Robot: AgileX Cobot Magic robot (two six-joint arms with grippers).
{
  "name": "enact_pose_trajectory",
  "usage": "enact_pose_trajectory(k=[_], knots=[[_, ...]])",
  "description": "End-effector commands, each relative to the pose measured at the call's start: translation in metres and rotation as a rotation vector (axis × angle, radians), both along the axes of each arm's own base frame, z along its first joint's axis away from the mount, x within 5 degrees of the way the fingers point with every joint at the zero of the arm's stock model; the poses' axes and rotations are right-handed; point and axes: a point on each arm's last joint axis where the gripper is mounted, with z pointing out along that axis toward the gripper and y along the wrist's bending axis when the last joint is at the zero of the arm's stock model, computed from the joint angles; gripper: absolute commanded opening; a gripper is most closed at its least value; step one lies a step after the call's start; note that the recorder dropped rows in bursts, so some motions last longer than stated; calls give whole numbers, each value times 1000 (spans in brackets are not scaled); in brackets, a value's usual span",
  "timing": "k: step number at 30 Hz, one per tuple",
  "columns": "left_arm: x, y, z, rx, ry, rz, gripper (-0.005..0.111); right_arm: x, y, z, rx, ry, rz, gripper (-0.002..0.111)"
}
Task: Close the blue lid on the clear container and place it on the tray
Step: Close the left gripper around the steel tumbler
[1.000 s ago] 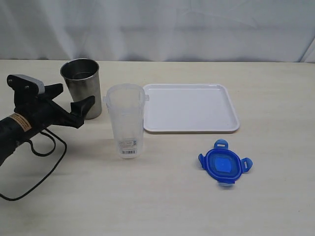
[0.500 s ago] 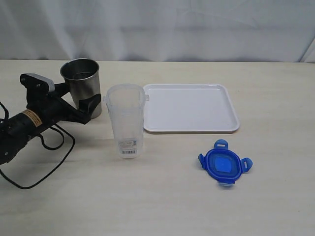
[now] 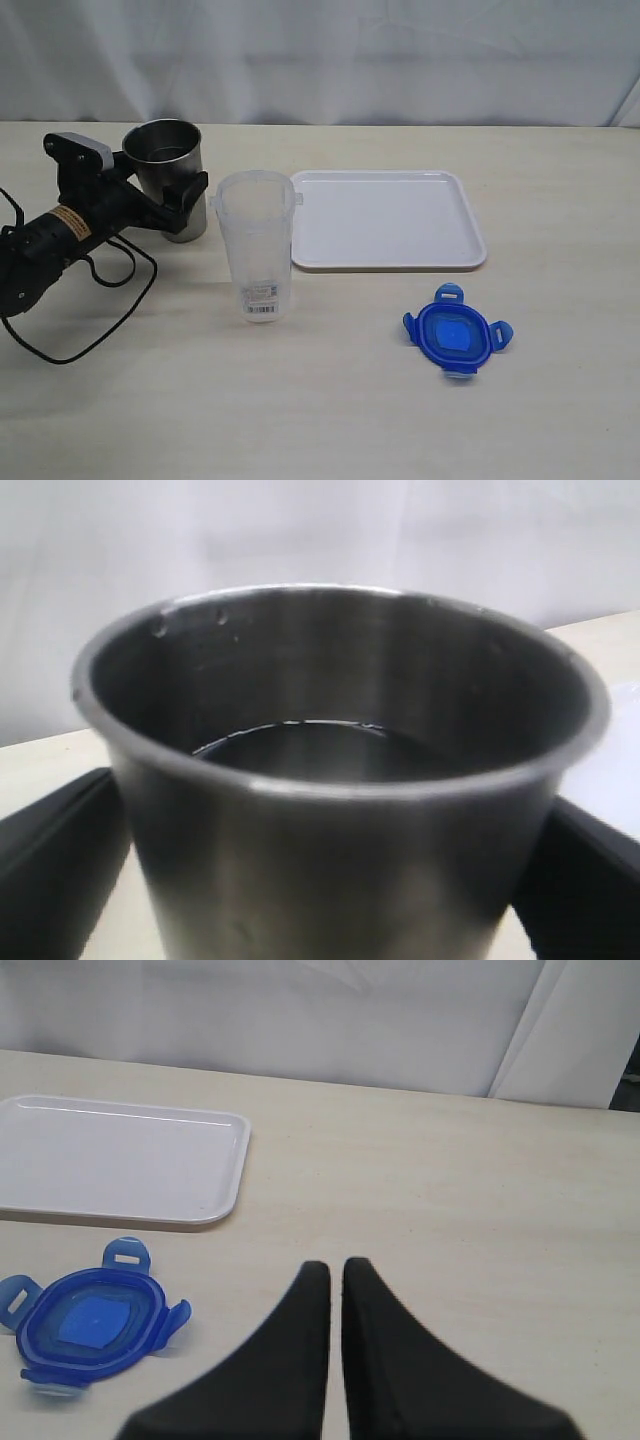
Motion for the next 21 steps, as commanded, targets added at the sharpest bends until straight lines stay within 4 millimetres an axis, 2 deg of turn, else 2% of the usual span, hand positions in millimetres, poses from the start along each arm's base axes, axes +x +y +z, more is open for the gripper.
enact_pose_trajectory(k=[1,12,21], knots=[[2,1,1,-21,-5,27,90,0,0,-1,0,-2,-7,5],[6,-4,-15,-16,19,15,90,0,0,-1,0,-2,-7,5],[16,-8,-9,-11,-24,-23,90,0,0,-1,0,-2,-7,5]])
